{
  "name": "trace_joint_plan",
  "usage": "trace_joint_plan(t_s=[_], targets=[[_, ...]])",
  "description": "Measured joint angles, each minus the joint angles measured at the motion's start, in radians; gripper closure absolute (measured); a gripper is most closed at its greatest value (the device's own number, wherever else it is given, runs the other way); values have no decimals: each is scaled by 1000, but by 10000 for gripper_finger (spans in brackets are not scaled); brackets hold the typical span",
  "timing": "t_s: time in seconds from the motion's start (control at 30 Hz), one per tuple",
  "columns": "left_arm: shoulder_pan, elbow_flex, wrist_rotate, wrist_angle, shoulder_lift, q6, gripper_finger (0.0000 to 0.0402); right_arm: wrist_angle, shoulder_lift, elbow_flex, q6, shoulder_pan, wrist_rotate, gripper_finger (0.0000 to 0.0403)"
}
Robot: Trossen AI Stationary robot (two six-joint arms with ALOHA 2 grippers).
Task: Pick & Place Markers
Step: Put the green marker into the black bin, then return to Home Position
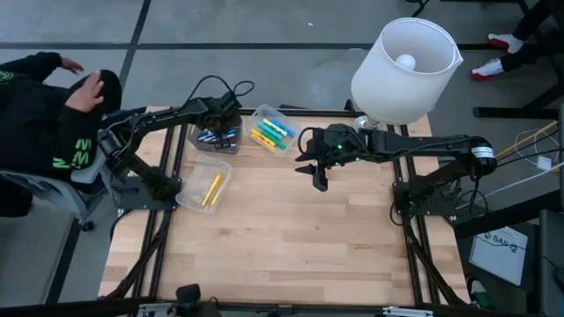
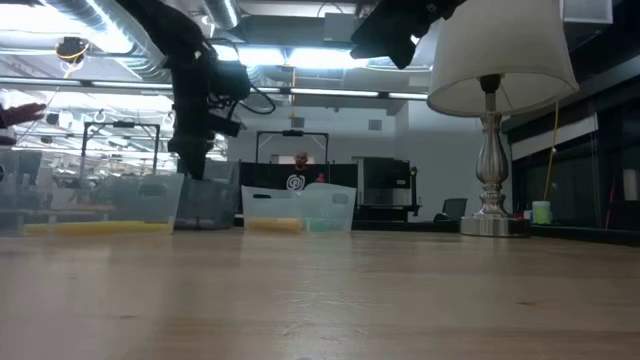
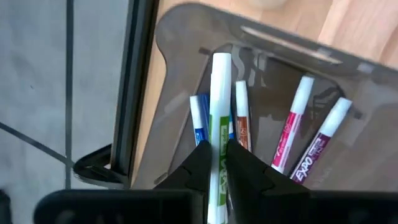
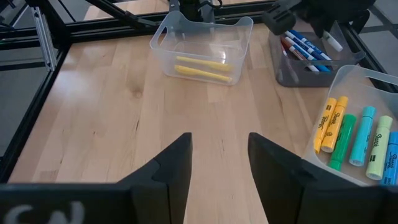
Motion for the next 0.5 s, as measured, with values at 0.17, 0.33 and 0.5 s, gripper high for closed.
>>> trace_joint_plan(t_s=[0.17, 0.33, 0.5], targets=[[24, 0, 0, 0, 19, 0, 354, 0, 0, 0, 0, 0, 0, 247], [47, 0, 3, 0, 21, -6, 338, 0, 0, 0, 0, 0, 0, 247], [60, 0, 5, 0, 21, -26, 318, 0, 0, 0, 0, 0, 0, 247]])
